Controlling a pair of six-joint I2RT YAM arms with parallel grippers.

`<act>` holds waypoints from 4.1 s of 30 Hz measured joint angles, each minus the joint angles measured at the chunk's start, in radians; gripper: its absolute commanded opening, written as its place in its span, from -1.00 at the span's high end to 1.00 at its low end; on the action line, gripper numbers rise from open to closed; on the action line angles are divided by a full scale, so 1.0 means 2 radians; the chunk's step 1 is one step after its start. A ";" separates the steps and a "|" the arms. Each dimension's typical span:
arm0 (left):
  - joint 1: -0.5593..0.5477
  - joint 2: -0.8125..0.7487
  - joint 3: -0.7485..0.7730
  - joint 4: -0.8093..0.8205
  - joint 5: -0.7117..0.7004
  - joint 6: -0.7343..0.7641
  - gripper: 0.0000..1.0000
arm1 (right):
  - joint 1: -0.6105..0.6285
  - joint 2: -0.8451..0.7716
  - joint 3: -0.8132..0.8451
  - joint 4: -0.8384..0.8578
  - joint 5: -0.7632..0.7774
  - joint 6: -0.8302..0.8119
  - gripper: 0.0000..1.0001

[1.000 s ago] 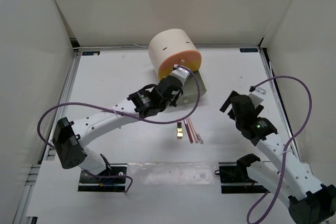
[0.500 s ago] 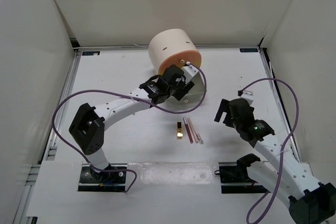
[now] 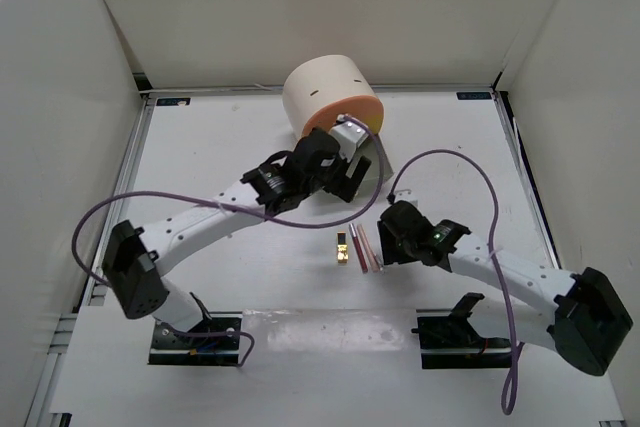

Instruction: Organize the makeup

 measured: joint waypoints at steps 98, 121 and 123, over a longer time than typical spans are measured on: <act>-0.029 0.122 0.175 -0.110 -0.114 -0.149 0.13 | -0.072 0.022 -0.035 0.058 0.021 0.054 -0.08; 0.015 0.162 0.205 -0.134 -0.086 -0.105 -0.97 | -0.111 -0.019 -0.047 0.023 0.069 0.095 -0.41; 0.011 0.123 0.183 -0.122 -0.075 -0.105 -0.97 | -0.124 -0.024 -0.026 -0.006 0.092 0.105 -0.85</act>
